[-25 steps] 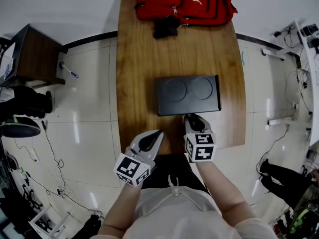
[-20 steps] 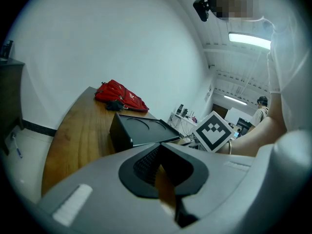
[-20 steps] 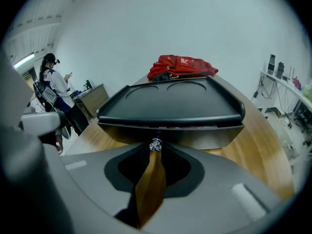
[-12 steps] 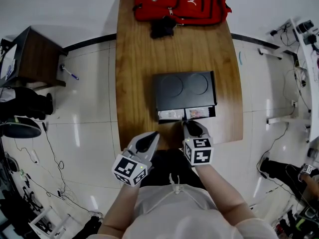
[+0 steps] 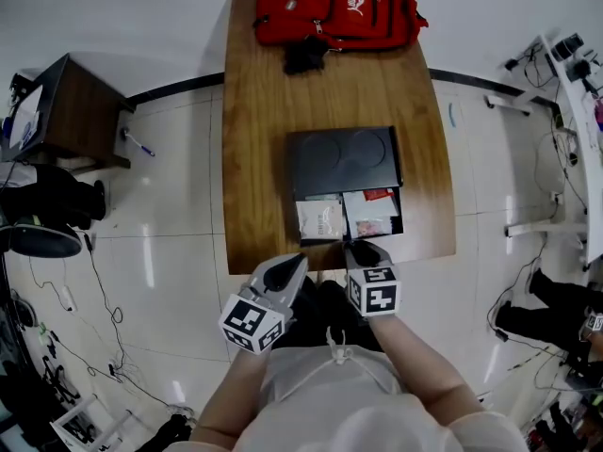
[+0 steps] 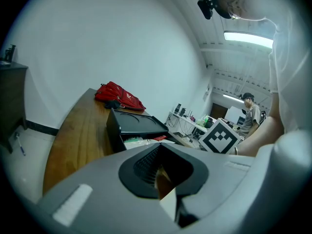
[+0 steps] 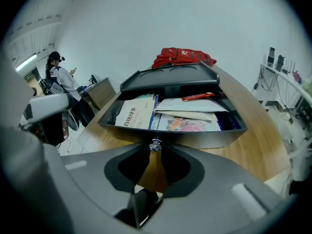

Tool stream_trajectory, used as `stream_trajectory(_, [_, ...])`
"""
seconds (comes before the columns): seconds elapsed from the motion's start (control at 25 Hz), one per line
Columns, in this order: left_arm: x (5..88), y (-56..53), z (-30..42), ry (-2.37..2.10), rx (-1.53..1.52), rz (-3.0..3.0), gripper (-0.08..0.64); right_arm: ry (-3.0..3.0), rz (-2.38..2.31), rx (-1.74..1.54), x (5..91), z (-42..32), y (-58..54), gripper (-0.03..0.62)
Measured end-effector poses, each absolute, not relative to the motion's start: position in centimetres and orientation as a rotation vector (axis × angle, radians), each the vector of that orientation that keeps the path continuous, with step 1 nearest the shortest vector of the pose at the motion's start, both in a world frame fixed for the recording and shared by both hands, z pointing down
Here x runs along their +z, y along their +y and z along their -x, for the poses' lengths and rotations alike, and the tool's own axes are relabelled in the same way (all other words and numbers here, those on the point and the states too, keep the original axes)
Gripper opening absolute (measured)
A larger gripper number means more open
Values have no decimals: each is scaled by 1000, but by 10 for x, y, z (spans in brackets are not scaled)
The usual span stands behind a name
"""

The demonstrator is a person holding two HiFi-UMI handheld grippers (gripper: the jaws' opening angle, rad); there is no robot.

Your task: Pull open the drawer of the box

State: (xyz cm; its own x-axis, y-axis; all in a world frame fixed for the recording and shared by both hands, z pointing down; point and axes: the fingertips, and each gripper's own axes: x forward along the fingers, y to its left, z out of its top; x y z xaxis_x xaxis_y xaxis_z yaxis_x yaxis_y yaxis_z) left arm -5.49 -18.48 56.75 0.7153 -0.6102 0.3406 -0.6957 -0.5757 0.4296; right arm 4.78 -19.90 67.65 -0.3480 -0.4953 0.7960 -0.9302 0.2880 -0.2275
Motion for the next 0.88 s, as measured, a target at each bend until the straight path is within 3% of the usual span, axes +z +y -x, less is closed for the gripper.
stream_trajectory(0.8, [559,-173,54,-1063,217,-2394,6,-2102,-1208,950,644,-50,-186,94])
stream_trajectory(0.88, [549,-179,56,-1085,194,-2403,6,-2166,-1248,895,617,-54,-191,62])
